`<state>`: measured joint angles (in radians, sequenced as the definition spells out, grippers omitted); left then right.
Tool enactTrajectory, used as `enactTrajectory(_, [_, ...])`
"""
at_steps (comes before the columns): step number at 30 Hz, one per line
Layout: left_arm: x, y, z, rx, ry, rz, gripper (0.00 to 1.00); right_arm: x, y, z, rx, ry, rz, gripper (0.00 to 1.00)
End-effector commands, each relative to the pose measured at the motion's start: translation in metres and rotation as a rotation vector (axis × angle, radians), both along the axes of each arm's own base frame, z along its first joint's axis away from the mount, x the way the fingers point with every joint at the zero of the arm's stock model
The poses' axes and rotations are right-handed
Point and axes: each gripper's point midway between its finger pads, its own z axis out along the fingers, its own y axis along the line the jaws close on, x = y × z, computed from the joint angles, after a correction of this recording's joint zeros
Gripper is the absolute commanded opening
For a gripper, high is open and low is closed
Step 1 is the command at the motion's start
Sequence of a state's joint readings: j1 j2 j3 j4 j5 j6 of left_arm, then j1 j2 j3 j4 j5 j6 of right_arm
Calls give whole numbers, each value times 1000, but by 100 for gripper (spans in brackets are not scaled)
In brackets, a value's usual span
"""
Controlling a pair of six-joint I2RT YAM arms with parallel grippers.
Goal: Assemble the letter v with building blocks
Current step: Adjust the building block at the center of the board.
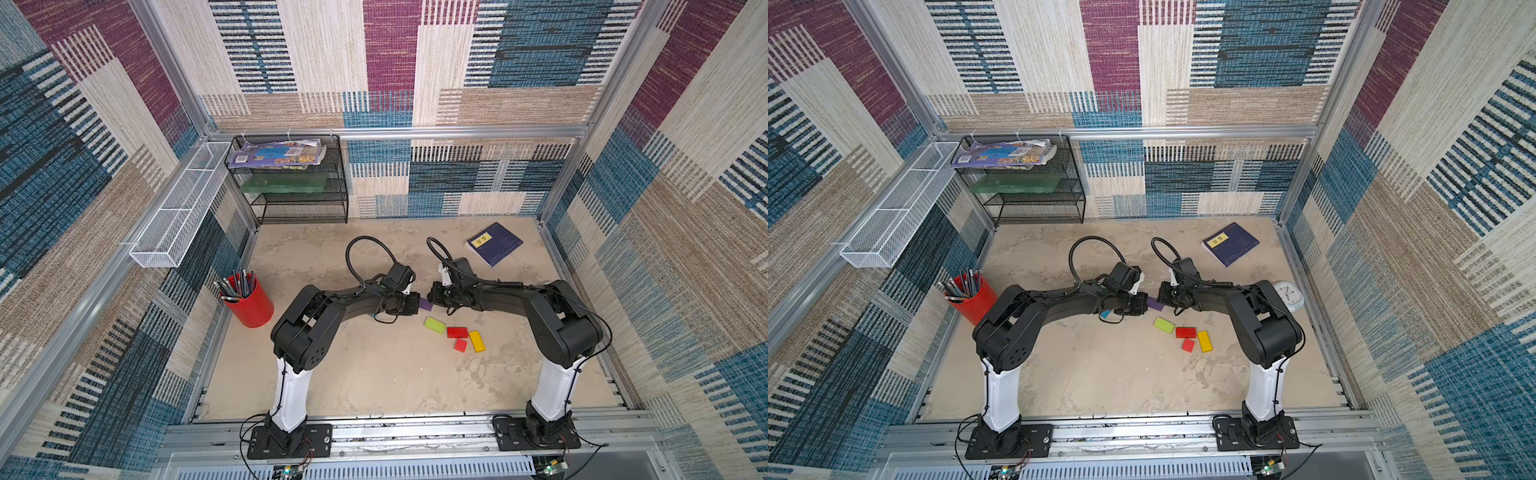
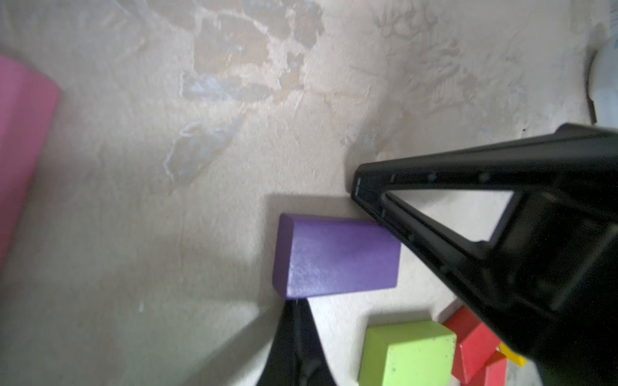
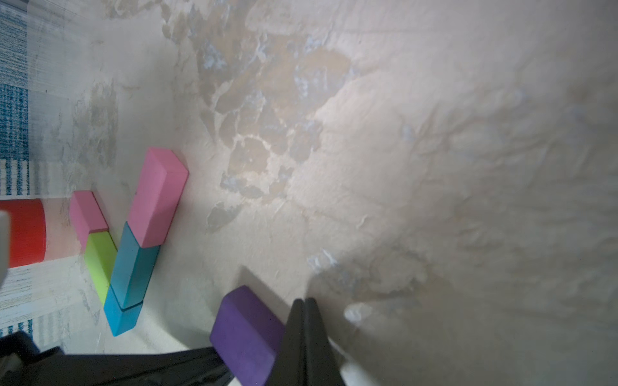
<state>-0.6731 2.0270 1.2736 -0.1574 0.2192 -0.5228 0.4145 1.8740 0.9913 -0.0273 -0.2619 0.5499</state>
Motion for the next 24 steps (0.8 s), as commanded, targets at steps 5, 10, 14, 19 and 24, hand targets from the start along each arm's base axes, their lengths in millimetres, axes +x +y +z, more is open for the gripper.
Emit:
enactTrajectory(5, [-12, 22, -17, 97, 52, 14, 0, -6, -9, 2, -12, 9, -22, 5])
enactTrajectory(10, [-10, 18, -20, 93, 60, 7, 0, -9, -6, -1, -4, 27, -1, 6])
enactTrajectory(14, [-7, 17, -18, 95, 55, 9, 0, -14, -4, -5, 12, 42, 4, 5])
enactTrajectory(19, [-2, 19, -17, 104, 52, 10, 0, -16, -3, -7, 14, 45, 6, 5])
enactTrajectory(24, [-3, 24, -16, 103, 51, 23, 0, -15, -4, -3, 26, 40, 5, 5])
